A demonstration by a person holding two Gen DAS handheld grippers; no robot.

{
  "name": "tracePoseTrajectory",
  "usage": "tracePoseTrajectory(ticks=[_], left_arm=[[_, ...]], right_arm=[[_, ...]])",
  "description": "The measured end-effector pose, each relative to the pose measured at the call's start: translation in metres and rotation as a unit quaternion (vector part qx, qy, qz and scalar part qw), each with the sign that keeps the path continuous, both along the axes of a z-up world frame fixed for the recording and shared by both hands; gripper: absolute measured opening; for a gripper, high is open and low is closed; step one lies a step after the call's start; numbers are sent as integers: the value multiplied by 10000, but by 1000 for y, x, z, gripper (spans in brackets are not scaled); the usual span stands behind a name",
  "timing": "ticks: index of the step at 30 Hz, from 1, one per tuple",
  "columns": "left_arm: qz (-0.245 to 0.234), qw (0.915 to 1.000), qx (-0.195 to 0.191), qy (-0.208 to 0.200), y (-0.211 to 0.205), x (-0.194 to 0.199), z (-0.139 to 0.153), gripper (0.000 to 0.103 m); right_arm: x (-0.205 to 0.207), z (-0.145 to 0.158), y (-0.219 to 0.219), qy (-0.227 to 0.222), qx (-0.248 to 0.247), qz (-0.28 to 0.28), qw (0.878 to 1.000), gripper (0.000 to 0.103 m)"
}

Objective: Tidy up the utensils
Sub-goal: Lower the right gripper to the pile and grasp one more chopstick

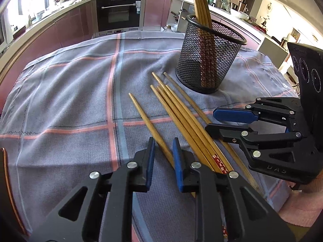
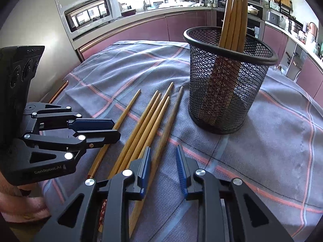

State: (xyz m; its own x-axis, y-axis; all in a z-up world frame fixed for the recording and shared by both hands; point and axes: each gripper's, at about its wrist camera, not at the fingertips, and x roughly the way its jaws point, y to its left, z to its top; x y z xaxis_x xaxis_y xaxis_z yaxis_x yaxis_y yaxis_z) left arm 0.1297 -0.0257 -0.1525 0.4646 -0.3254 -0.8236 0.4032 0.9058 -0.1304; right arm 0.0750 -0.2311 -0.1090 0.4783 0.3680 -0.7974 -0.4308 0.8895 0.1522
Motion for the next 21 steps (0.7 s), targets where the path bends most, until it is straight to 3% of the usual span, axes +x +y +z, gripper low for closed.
tracePoseTrajectory(ticks=[8,15,21], left_arm=[[93,9998,168,-74,-3,5,1,17],[229,9996,156,-66,0,8,0,15],[404,9989,207,-95,6,8,1,27]], right_arm=[[12,-1,11,-116,-106,-55,9999,23],[17,-2,2,-20,155,-208,9997,9],[14,-1,-2,24,307,-201,9993,7]])
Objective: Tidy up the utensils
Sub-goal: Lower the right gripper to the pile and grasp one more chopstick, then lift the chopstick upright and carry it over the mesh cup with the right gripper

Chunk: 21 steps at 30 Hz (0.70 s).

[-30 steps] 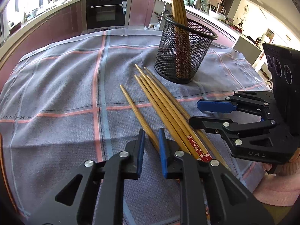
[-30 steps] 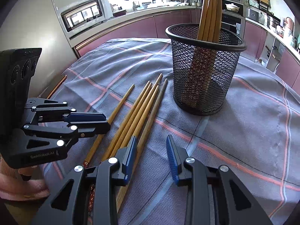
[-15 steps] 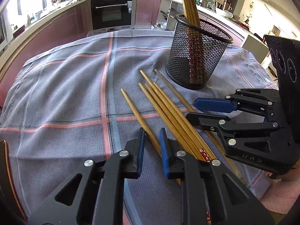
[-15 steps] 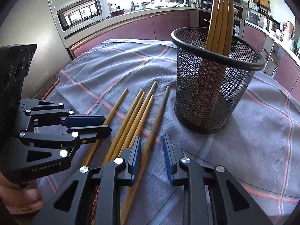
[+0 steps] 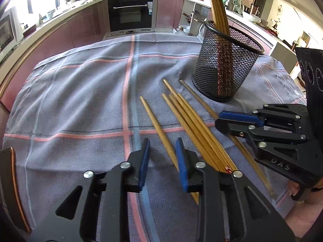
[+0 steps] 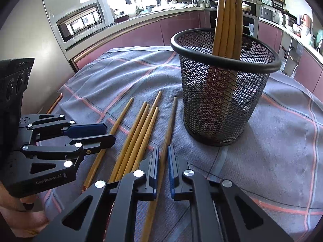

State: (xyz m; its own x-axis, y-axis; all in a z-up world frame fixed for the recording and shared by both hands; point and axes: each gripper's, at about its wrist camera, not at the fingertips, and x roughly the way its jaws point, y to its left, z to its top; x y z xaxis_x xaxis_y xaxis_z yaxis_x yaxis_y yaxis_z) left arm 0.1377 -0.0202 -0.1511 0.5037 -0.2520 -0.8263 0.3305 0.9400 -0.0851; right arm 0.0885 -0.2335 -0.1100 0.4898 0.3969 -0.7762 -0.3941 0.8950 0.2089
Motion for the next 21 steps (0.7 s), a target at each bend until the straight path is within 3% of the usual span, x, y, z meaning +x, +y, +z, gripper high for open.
tracePoseTrajectory(ticks=[5,9,15,21], left_arm=[[38,10000,-53,3,1,-1,-2,27],[90,9999,-66,20,1,-1,-2,15],[241,9995,-185,43,5,0,-1,9],[189,9989,-431,-73,11,-6,14,7]], right_arm=[[-6,8,-2,-114,135,147,9997,5],[-14,20,-4,-278,196,239,9991,5],[-24,39,-14,-510,415,319,9973,5],[-33,62,-30,-785,760,339,9934,5]])
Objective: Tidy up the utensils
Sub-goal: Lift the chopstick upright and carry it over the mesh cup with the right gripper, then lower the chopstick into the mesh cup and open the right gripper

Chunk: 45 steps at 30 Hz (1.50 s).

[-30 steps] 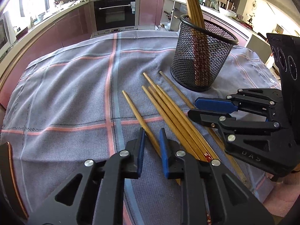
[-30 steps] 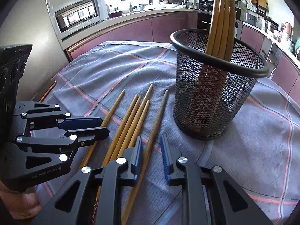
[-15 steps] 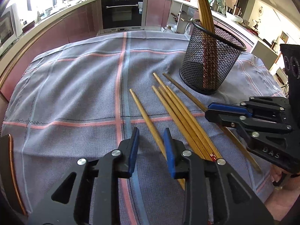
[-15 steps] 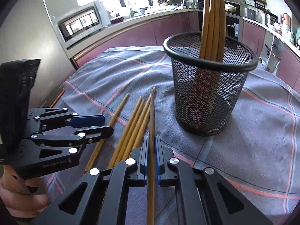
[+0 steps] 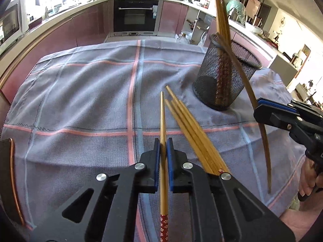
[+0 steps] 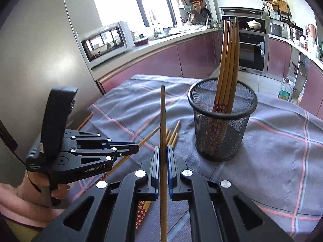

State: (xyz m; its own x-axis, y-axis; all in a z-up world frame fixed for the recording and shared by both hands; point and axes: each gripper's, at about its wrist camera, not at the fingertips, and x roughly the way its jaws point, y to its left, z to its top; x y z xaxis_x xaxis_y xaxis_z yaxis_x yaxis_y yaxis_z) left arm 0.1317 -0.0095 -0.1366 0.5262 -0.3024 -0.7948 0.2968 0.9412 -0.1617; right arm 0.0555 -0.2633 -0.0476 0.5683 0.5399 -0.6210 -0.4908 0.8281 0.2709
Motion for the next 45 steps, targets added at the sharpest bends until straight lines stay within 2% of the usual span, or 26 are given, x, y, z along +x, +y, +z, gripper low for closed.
tracePoseTrajectory(ticks=[5,9,13,19,24,38,45], left_arm=[[-184,9985,-414,-311,9,-9,32,7],[-378,9941,-894,-476,17,-14,56,7],[-478,9876,-1280,-780,26,-20,83,7],[-553,9763,-1610,-1340,32,-26,124,7],[-577,9709,-1630,-1654,24,-19,149,7],[-831,9609,-1606,-2096,-9,-2,203,7],[-849,9611,-1463,-2184,-28,11,217,7]], right_arm=[[-4,22,-13,-317,210,-78,9992,5],[-4,35,-24,-475,407,-163,9979,5],[-7,48,-31,-672,467,-254,9963,5],[-8,69,-39,-1013,513,-362,9929,5],[-7,87,-46,-1249,504,-421,9900,5],[7,127,-71,-1830,510,-729,9791,5],[25,123,-74,-1805,446,-875,9787,5]])
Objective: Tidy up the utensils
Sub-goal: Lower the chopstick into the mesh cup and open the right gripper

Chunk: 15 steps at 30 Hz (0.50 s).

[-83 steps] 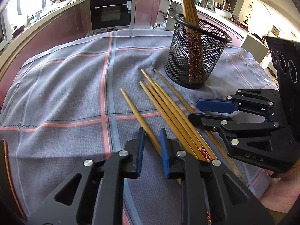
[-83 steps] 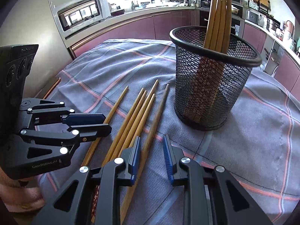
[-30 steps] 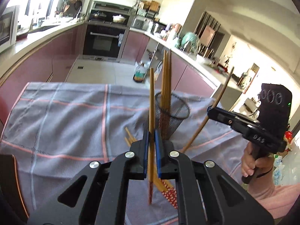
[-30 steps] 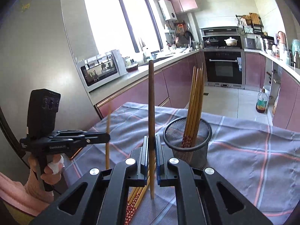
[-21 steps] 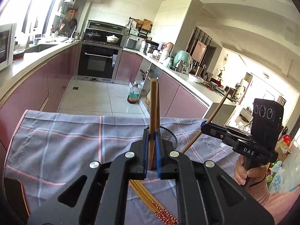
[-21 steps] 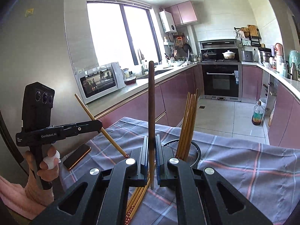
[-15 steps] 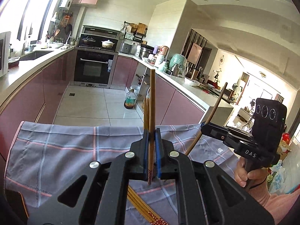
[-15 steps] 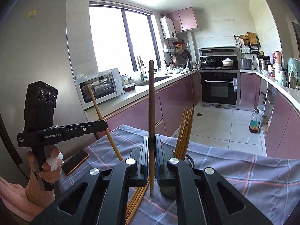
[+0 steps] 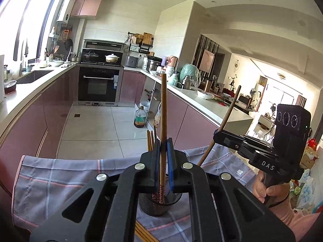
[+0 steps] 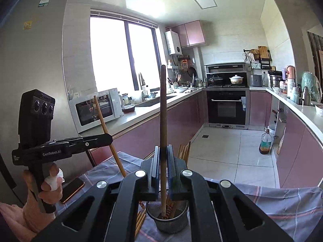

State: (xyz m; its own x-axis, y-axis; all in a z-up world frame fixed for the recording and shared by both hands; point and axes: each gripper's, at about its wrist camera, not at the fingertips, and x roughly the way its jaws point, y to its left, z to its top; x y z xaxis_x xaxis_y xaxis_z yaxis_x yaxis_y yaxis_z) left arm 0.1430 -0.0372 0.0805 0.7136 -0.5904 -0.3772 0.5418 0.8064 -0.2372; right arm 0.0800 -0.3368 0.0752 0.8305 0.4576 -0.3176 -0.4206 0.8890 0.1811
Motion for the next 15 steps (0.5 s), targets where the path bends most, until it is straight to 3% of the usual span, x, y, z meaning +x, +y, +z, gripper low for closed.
tracePoseTrajectory(ticks=[6,15], left_arm=[[51,9994,304,141,-22,16,-9,7],[-35,9932,800,849,-37,49,-53,7]], right_arm=[[17,-19,5,335,-118,-22,9994,5],[38,-46,10,994,-248,102,9947,5]])
